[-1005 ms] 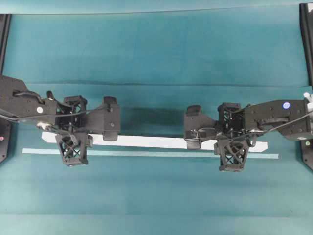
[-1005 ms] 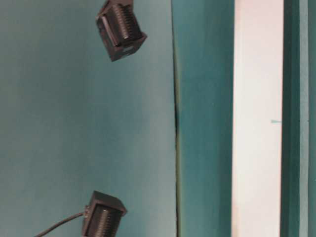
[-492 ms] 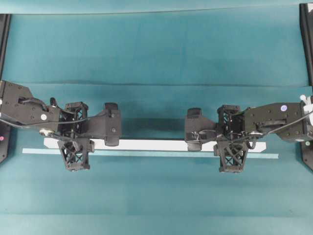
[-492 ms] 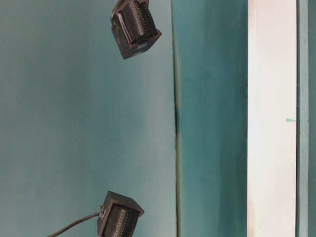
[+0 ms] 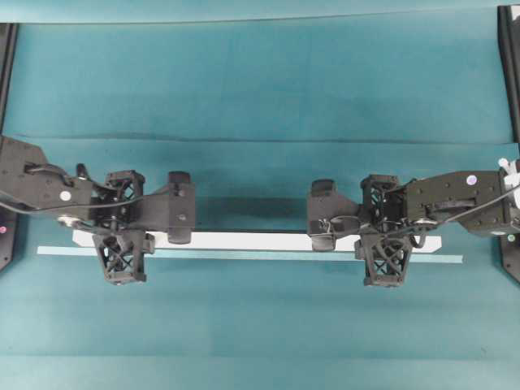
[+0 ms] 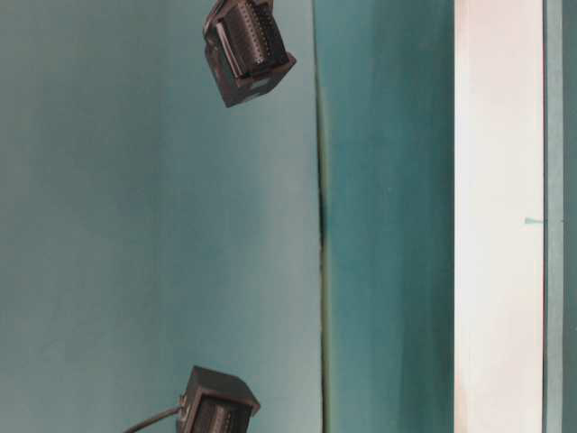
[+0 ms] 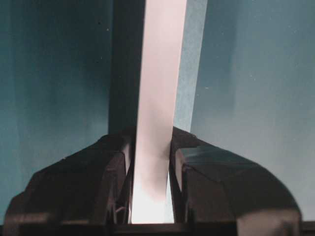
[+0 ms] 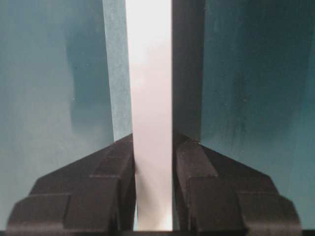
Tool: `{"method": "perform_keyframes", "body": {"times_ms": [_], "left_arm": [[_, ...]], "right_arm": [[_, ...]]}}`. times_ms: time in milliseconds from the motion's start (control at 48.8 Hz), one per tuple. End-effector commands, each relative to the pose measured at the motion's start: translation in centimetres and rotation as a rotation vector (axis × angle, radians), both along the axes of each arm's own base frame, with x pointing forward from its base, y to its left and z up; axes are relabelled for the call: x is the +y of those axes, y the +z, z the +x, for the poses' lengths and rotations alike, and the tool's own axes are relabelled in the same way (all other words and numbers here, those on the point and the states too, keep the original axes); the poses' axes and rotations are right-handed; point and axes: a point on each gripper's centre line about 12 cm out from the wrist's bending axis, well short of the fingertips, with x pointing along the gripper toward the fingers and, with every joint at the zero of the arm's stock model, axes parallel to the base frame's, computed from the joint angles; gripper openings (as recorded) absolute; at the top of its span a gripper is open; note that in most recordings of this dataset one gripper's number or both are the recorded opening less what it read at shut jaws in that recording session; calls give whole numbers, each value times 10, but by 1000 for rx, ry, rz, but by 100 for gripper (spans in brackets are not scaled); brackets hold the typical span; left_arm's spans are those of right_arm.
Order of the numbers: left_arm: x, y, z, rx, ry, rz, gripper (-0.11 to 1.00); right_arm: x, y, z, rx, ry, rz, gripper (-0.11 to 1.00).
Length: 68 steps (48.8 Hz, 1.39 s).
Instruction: Lift a wooden board with both hands.
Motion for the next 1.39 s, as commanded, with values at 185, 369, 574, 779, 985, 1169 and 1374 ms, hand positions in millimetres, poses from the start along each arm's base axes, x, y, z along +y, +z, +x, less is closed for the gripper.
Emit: {"method": "perform_keyframes", "body": {"times_ms": [185, 369, 574, 779, 985, 1169, 1374], "left_arm": [[-2, 1, 3, -27, -32, 7, 17], [-2, 1, 2, -26, -32, 7, 17], [-6, 2, 4, -40, -46, 7, 17], [-8, 3, 2, -40, -48, 7, 17], [-7, 2, 0, -35, -47, 6, 28], [-8, 8, -1, -58, -57, 8, 82], [-8, 17, -1, -87, -95, 23, 98]], "right_arm": [[1, -5, 4, -12, -6, 1, 21], [1, -4, 3, -10, -7, 1, 21], [1, -4, 3, -12, -7, 1, 24], [0, -3, 5, -19, -27, 5, 79], [0, -2, 6, -29, -41, 8, 88], [-1, 0, 7, -44, -41, 7, 89], [-5, 11, 8, -92, -57, 7, 89]]}}
